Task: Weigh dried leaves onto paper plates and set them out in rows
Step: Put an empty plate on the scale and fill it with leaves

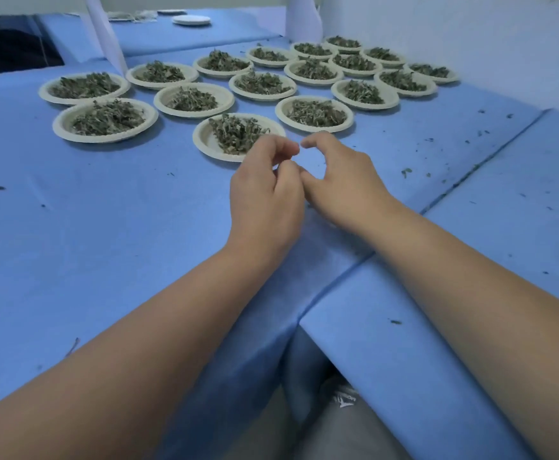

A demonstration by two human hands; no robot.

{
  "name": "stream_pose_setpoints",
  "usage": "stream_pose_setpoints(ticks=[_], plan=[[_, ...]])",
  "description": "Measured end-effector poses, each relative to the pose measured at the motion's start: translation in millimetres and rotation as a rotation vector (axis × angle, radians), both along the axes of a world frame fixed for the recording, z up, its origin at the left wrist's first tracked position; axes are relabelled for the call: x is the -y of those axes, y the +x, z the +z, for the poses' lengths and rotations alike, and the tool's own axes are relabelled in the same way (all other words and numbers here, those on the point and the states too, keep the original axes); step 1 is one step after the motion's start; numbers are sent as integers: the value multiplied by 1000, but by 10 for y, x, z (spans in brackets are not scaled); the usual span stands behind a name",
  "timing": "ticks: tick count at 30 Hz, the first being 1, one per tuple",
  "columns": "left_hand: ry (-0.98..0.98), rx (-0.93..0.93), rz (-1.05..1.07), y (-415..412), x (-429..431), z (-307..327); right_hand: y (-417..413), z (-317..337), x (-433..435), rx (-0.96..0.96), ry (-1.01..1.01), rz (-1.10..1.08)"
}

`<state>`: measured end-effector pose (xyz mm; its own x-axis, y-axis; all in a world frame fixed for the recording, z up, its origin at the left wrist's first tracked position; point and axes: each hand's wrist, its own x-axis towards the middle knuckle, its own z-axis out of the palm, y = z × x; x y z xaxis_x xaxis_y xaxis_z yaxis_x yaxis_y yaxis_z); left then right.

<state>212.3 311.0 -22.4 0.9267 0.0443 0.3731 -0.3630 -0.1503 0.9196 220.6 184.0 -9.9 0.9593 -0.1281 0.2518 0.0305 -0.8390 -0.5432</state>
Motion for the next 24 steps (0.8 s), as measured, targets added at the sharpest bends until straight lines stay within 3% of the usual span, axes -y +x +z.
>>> stream_pose_setpoints(ticks=[9, 15, 18, 24], plan=[[11, 64, -413, -917, 1474, 155, -1730, 342, 1212, 146, 60, -275], [72, 240, -740, -1717, 2599, 318, -3069, 298, 2168, 266, 74, -569], [186, 408, -852, -1954, 3106, 422, -3681, 262, 2618, 286, 91, -691], [558, 769, -827, -2092, 3869, 713, -4380, 62, 3152, 361, 49, -896]])
